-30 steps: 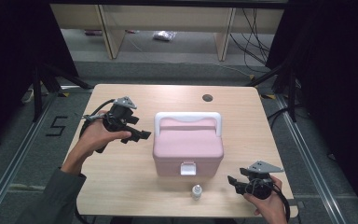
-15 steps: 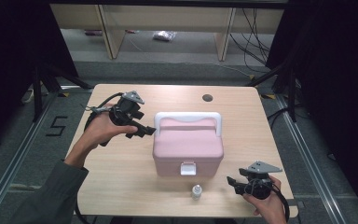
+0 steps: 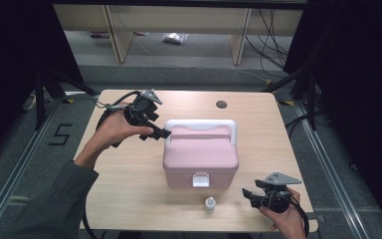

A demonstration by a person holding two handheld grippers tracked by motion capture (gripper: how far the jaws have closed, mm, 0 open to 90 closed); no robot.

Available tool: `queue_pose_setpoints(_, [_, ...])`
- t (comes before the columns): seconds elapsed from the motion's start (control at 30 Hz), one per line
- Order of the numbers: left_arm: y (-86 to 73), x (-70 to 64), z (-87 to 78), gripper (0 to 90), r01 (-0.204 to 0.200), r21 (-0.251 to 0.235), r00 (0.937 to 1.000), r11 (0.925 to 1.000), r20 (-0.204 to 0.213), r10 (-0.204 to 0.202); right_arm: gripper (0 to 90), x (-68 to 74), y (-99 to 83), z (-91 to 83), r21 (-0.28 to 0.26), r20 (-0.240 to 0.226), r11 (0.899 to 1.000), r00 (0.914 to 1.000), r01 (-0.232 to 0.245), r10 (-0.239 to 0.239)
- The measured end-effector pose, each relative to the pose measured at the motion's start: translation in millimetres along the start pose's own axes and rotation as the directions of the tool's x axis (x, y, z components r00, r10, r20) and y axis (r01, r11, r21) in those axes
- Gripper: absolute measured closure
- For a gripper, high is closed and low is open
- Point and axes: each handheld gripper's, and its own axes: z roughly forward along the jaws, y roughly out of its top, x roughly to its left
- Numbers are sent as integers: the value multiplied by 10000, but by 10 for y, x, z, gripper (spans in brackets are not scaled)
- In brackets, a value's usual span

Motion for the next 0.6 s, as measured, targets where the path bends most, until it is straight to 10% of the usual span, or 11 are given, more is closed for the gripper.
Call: queue_pose_setpoints(0.6, [207, -28, 107, 251, -475, 505, 9988, 9976, 169, 467, 386, -12, -7, 17, 42, -31, 9999, 9999, 134, -134])
